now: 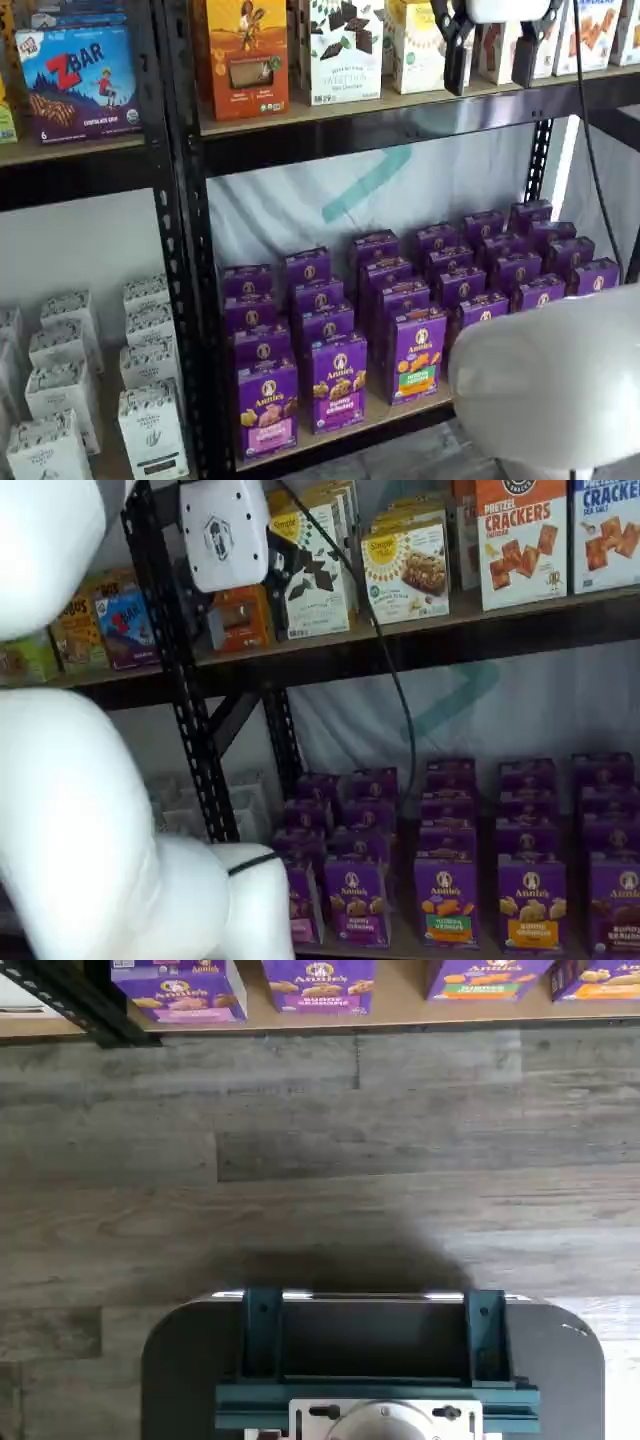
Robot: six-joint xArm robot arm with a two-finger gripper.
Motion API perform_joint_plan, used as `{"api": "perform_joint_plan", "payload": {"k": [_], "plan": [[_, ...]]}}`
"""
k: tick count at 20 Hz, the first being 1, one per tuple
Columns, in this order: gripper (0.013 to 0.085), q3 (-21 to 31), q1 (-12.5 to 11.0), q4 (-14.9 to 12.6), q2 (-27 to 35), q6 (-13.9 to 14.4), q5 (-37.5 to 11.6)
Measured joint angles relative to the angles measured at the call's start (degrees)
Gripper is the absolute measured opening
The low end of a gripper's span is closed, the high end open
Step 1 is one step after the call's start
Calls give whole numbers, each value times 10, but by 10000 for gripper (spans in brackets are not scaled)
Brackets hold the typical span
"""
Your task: Pick up the purple box with a pink patch in the middle, on the bottom shelf, the first box from the left
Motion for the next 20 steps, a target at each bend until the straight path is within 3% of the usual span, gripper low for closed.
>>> {"api": "perform_joint_plan", "payload": {"k": [8, 20], "plan": [[850, 4, 9, -10, 7, 5, 4], [850, 149, 10, 2, -23, 7, -135]]}}
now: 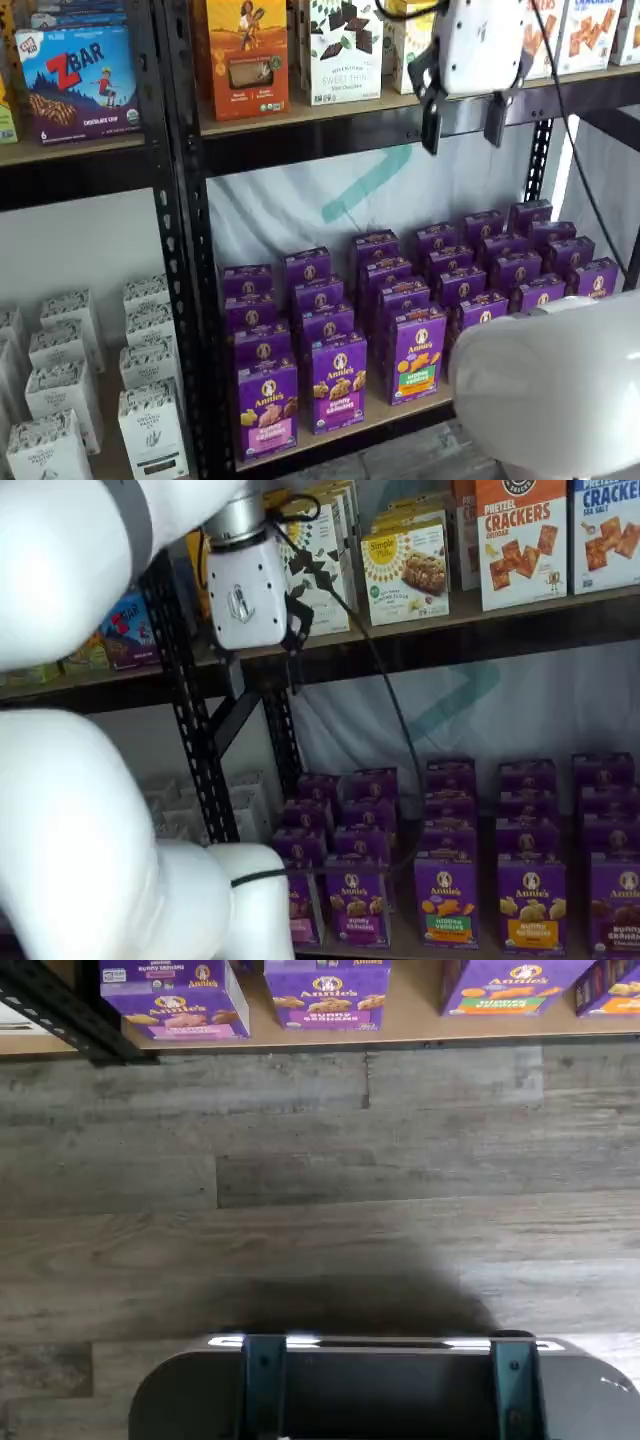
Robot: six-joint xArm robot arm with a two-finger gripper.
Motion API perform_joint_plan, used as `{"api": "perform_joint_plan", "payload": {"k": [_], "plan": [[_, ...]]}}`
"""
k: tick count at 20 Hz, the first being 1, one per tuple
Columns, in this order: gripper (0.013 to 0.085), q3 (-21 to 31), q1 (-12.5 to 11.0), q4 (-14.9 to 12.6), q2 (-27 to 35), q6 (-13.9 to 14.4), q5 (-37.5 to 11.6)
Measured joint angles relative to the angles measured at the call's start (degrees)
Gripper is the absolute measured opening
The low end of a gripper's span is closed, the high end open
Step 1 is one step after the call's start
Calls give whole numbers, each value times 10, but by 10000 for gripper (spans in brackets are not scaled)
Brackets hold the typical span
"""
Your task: Pick up the purple box with a pink patch in the middle, on the bottom shelf, the first box from the left
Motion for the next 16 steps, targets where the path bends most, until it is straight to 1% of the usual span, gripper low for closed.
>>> {"api": "perform_joint_plan", "payload": {"k": [1, 3, 5, 9, 12, 16], "plan": [[850, 16, -2, 3, -1, -2, -14], [850, 53, -11, 19, -2, -10, -46], [850, 96, -9, 24, 0, -10, -80], [850, 181, 8, 24, 7, 1, -157], [850, 234, 27, 18, 24, 15, -218], [850, 297, 46, 14, 58, 29, -322]]}}
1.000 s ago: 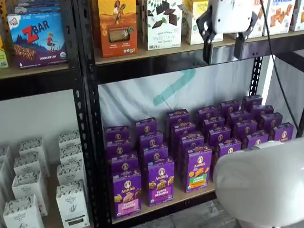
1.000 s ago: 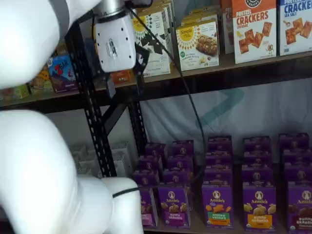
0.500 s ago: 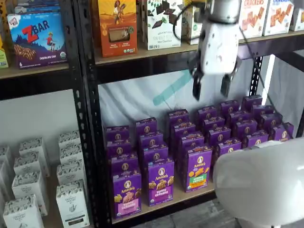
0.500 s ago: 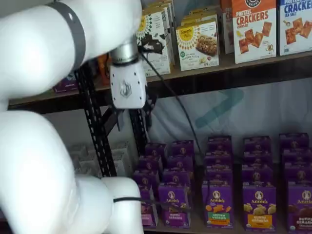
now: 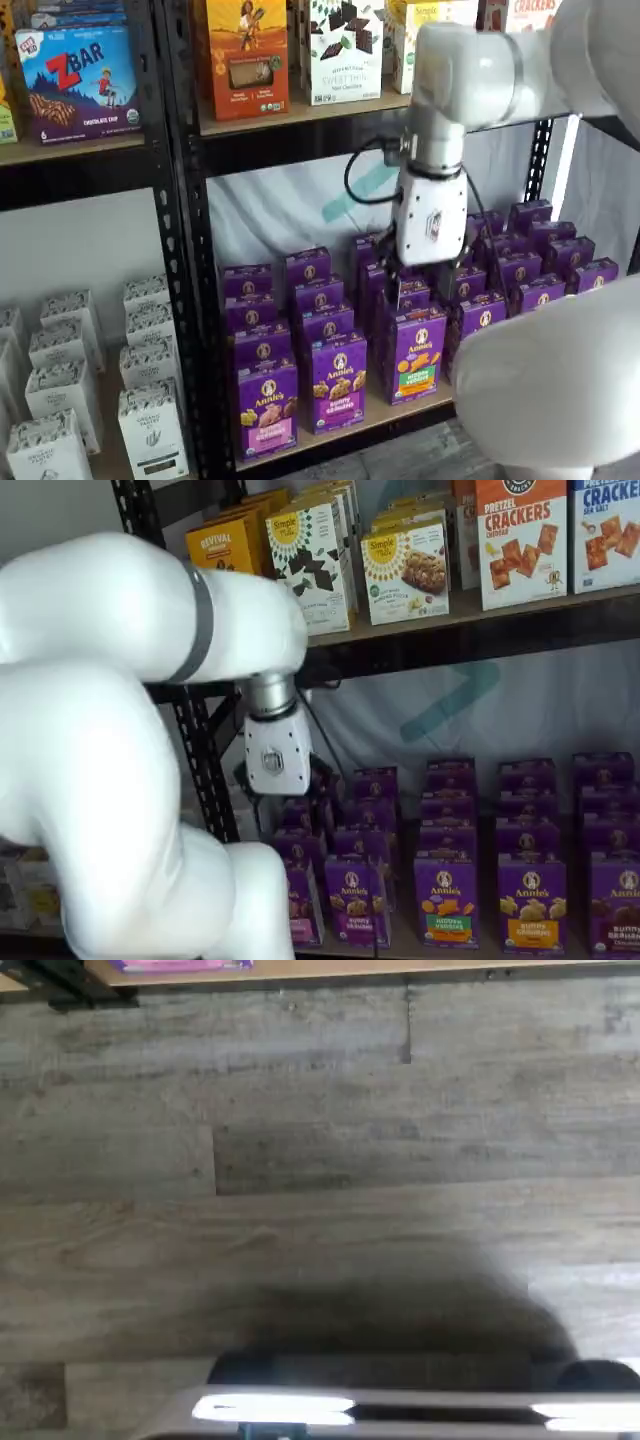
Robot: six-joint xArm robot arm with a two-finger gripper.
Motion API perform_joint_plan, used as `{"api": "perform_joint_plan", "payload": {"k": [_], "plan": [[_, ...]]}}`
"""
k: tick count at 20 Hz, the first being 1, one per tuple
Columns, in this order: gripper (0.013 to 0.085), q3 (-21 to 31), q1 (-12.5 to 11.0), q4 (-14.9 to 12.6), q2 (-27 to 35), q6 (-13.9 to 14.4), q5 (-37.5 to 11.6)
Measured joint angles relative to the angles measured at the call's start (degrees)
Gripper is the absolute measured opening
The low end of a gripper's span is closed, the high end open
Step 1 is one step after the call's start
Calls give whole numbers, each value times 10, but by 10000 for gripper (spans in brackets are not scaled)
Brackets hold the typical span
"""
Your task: Pick up the purple box with a pink patch in the middle, on the bottom shelf, the first box from the left
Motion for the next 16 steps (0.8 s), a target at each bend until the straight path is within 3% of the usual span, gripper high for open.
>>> {"api": "perform_joint_plan", "payload": {"k": [7, 16], "plan": [[850, 50, 18, -5, 116, 11, -173], [850, 29, 27, 3, 307, 6, -342]]}}
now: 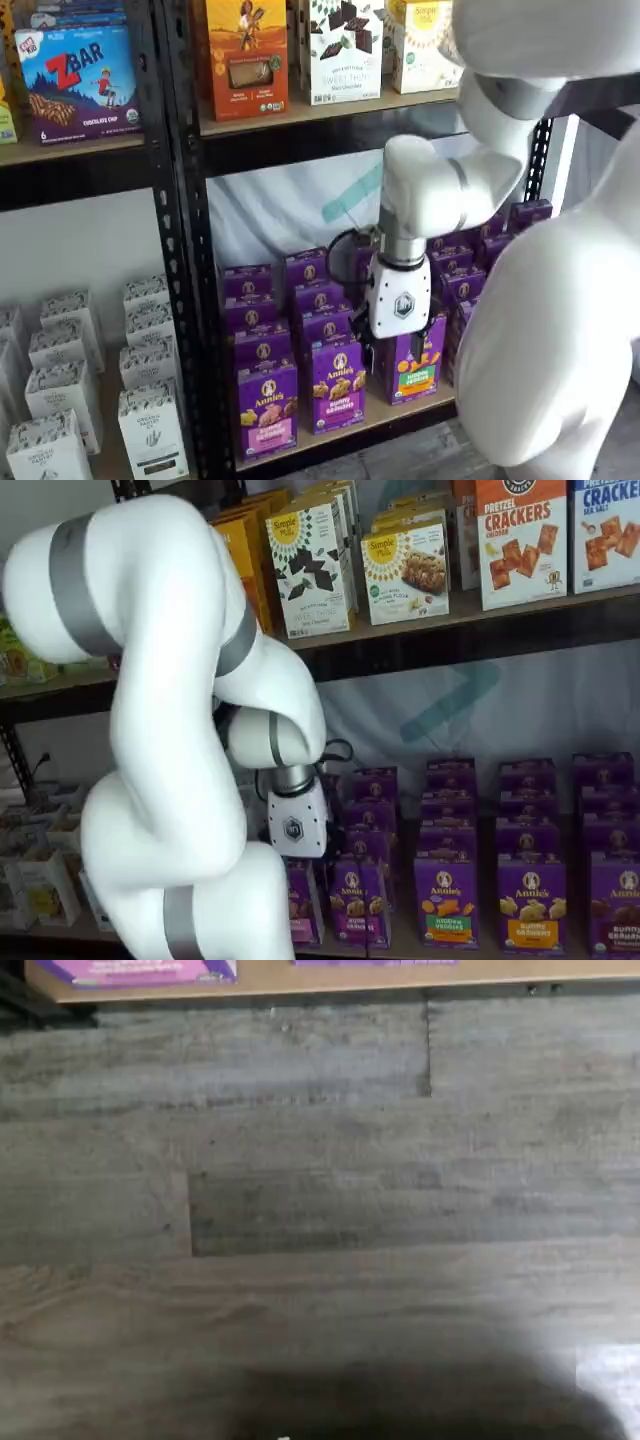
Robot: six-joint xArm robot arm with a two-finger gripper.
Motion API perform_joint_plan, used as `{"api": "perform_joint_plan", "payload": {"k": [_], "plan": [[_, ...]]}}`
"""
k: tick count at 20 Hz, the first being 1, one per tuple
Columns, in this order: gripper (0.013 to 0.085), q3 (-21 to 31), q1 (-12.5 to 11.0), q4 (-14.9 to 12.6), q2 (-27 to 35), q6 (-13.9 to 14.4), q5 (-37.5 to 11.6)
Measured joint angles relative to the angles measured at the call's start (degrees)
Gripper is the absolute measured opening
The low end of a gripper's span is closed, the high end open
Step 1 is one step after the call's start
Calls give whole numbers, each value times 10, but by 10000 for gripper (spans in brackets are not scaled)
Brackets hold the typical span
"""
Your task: Pick up the purple box with a pink patch in the middle, on the bottom shelf, the first box from the left
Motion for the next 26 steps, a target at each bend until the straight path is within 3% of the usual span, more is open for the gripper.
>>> {"api": "perform_joint_plan", "payload": {"k": [4, 7, 8, 11, 18, 22, 26], "plan": [[850, -34, 13, 2, 94, 8, -60], [850, -61, 23, -22, 150, 38, -92], [850, -72, 27, -19, 167, 39, -97], [850, -107, 40, 15, 214, 20, -112], [850, -213, 73, 57, 320, 13, -119], [850, -275, 82, 26, 372, 51, -112], [850, -334, 86, 13, 416, 70, -89]]}}
